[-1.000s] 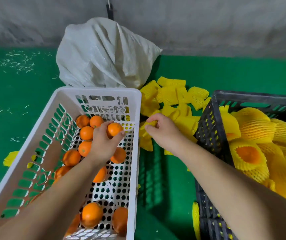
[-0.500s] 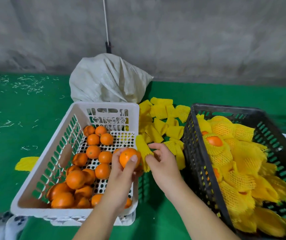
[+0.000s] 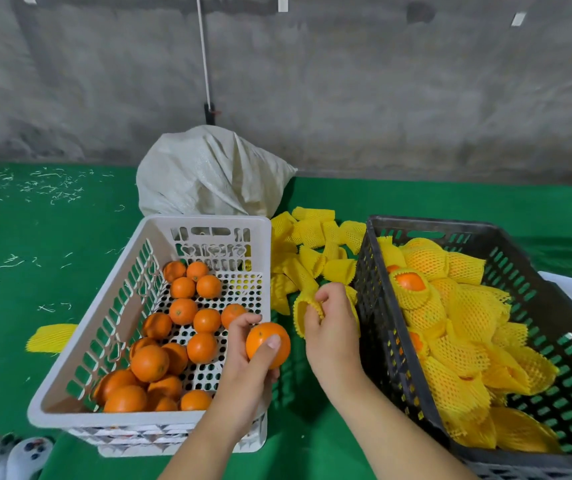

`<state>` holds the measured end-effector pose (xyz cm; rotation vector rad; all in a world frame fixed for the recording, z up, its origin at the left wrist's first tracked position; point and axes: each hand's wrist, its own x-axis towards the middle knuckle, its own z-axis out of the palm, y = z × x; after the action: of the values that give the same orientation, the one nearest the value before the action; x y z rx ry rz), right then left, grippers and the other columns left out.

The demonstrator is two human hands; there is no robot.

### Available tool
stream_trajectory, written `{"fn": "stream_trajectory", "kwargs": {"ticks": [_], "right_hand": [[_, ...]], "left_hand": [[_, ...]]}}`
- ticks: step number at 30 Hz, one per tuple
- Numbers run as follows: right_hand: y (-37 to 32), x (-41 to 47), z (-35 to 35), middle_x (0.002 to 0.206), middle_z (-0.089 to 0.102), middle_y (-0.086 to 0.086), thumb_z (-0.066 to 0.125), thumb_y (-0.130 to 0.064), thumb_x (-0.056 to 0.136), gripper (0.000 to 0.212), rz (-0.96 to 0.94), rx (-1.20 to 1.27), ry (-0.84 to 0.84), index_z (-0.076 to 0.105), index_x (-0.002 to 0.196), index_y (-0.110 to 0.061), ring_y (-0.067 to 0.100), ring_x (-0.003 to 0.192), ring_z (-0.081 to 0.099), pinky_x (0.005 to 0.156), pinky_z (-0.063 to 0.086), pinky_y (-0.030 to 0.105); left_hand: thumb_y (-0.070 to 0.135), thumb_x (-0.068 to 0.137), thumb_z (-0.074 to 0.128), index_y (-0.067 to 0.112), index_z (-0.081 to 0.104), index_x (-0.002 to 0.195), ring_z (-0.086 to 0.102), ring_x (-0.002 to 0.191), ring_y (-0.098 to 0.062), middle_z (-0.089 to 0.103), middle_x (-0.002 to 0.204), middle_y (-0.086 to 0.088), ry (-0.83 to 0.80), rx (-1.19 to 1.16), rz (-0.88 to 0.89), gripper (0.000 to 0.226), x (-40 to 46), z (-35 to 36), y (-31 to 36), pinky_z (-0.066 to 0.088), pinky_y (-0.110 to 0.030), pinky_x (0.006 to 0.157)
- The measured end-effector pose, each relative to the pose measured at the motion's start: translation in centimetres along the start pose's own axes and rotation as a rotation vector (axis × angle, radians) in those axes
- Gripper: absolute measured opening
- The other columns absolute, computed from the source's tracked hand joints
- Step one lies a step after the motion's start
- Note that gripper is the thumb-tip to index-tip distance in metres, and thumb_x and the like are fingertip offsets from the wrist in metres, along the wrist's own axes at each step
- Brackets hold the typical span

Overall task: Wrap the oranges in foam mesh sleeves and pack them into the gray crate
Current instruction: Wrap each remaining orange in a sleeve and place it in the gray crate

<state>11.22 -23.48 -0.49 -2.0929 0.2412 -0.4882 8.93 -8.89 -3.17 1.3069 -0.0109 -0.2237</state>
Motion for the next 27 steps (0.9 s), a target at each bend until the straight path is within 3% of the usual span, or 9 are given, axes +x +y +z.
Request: {"fn": "stream_trajectory", "kwargs": {"ticks": [4,8,10,12,15,20,23,27], "right_hand": [[0.1,-0.7,0.7,0.084,0.045,-0.018,0.066,-0.011,0.094,0.022,-0.078,-0.050,-0.080,0.051,0.097,-0.027,-0.007,0.081,0.048,0.062,0.036,0.014],[0.5,-0.2,0.8,0.098,0.048,-0.018,0.071,-0.013,0.092,0.026,-0.088,-0.033,-0.102,0.054,0.099,-0.031,-0.009,0.091,0.050,0.070,0.039,0.008],[0.8,-0.1,0.7,0.103,0.046,-0.017,0.072,-0.013,0.091,0.032,-0.105,-0.061,-0.114,0.051,0.104,-0.033,-0.010,0.097,0.047,0.072,0.039,0.008],[1.0,0.0,0.5,0.103,0.045,-0.016,0.074,-0.013,0.089,0.034,-0.131,-0.112,-0.149,0.051,0.105,-0.032,-0.005,0.095,0.045,0.072,0.040,0.011],[1.2,0.2,0.4,0.097,0.047,-0.021,0.074,-0.013,0.090,0.028,-0.130,-0.123,-0.185,0.054,0.100,-0.030,-0.006,0.092,0.048,0.070,0.039,0.012],[1.5,-0.2,0.0,0.100,0.057,-0.016,0.070,-0.009,0.093,0.018,-0.139,-0.034,-0.180,0.066,0.102,-0.024,-0.005,0.095,0.055,0.080,0.048,0.018],[1.3,-1.3,-0.1,0.102,0.060,-0.017,0.070,-0.016,0.096,0.013,-0.173,-0.001,-0.162,0.070,0.105,-0.025,-0.001,0.095,0.059,0.080,0.051,0.017],[0.9,-3.0,-0.1,0.099,0.062,-0.016,0.070,-0.015,0.096,0.010,-0.224,0.036,-0.082,0.071,0.102,-0.023,-0.001,0.092,0.060,0.075,0.048,0.013]], "left_hand": [[0.051,0.074,0.080,0.034,0.065,0.110,0.064,0.079,-0.013,0.069,0.102,0.002,-0.095,-0.012,0.015,0.043,0.0,-0.1,0.1,0.052,-0.023,0.063],[0.046,0.072,0.082,0.029,0.072,0.116,0.071,0.111,-0.011,0.062,0.139,0.019,-0.127,-0.067,-0.037,0.048,0.3,-0.5,0.0,0.058,-0.026,0.077],[0.044,0.073,0.083,0.026,0.074,0.124,0.069,0.117,-0.014,0.059,0.146,0.011,-0.156,-0.040,-0.039,0.055,0.3,-0.7,-0.1,0.058,-0.027,0.080],[0.043,0.074,0.082,0.027,0.075,0.128,0.071,0.104,-0.019,0.063,0.141,0.000,-0.177,-0.020,-0.053,0.057,0.1,-0.8,0.0,0.057,-0.029,0.074],[0.041,0.073,0.082,0.026,0.076,0.128,0.070,0.089,-0.020,0.071,0.125,-0.004,-0.170,-0.044,-0.068,0.057,0.0,-0.5,0.3,0.056,-0.031,0.068],[0.028,0.087,0.084,0.019,0.067,0.122,0.073,0.083,-0.012,0.077,0.102,-0.003,0.027,-0.097,-0.005,0.040,0.2,0.9,0.3,0.060,-0.023,0.071],[0.033,0.089,0.083,0.018,0.057,0.124,0.069,0.084,-0.012,0.067,0.105,-0.011,0.033,-0.076,0.055,0.045,0.1,1.1,0.4,0.059,-0.025,0.077],[0.042,0.096,0.073,0.031,0.039,0.119,0.066,0.083,-0.004,0.055,0.108,-0.011,0.085,-0.016,0.147,0.043,-0.1,0.7,-0.2,0.057,-0.021,0.076]]}}
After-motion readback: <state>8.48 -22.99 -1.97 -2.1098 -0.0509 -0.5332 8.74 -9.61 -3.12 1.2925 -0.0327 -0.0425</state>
